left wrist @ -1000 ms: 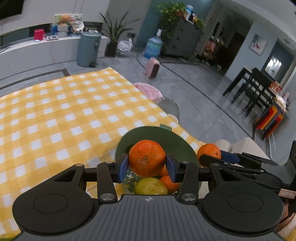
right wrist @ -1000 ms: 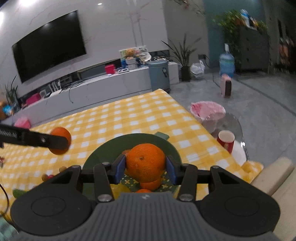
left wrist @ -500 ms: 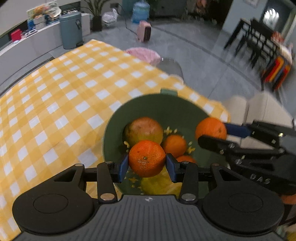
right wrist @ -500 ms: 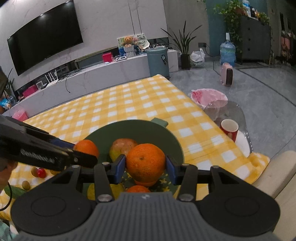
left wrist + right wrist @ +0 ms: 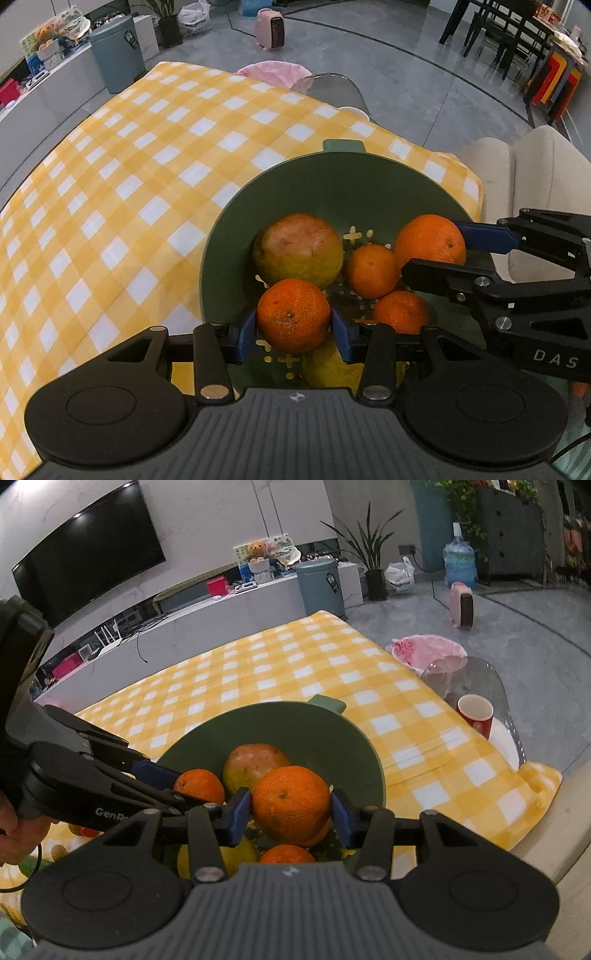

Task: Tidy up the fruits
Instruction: 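Open both tools to release the oranges and withdraw from the colander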

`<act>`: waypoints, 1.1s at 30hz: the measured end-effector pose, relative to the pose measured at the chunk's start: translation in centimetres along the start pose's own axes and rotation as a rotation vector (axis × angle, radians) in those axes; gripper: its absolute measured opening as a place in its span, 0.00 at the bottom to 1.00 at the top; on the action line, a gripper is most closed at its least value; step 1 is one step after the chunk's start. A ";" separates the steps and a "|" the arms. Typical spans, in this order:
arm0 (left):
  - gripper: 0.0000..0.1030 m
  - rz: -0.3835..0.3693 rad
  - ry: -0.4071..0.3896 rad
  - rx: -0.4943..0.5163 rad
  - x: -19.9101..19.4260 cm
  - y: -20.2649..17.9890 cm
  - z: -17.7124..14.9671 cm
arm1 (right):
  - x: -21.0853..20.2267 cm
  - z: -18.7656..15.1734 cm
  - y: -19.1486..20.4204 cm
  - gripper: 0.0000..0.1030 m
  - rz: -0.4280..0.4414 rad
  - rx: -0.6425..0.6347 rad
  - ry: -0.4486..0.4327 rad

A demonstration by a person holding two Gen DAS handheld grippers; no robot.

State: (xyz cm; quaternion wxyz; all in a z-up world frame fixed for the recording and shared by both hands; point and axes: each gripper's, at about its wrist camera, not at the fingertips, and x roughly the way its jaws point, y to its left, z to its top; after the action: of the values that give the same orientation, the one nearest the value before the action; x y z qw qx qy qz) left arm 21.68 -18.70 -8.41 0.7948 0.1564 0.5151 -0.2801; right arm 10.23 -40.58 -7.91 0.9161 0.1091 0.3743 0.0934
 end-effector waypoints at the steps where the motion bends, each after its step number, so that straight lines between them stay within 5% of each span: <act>1: 0.48 -0.001 0.003 -0.012 0.1 0.2 0.1 | 0.2 0.0 -0.1 0.43 0.001 0.005 0.004; 21: 0.55 -0.065 -0.037 -0.050 -0.6 0.9 -1.2 | 1.9 0.2 0.2 0.43 0.017 0.016 0.021; 24: 0.77 -0.092 -0.064 -0.060 -1.6 1.1 -1.6 | 2.3 0.2 0.3 0.43 0.016 0.016 0.031; 25: 0.77 -0.095 -0.083 -0.063 -2.1 1.1 -1.7 | 2.4 0.2 0.4 0.43 0.021 0.012 0.034; 33: 0.77 -0.007 -0.183 -0.119 -5.5 1.9 -3.1 | 2.9 0.1 0.7 0.44 0.013 -0.001 0.020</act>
State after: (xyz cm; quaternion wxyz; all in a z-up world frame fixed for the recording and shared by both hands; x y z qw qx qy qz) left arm 18.89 -13.97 -4.82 0.8453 0.0811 0.4568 -0.2649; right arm 12.29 -39.24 -9.59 0.9118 0.1101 0.3827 0.1004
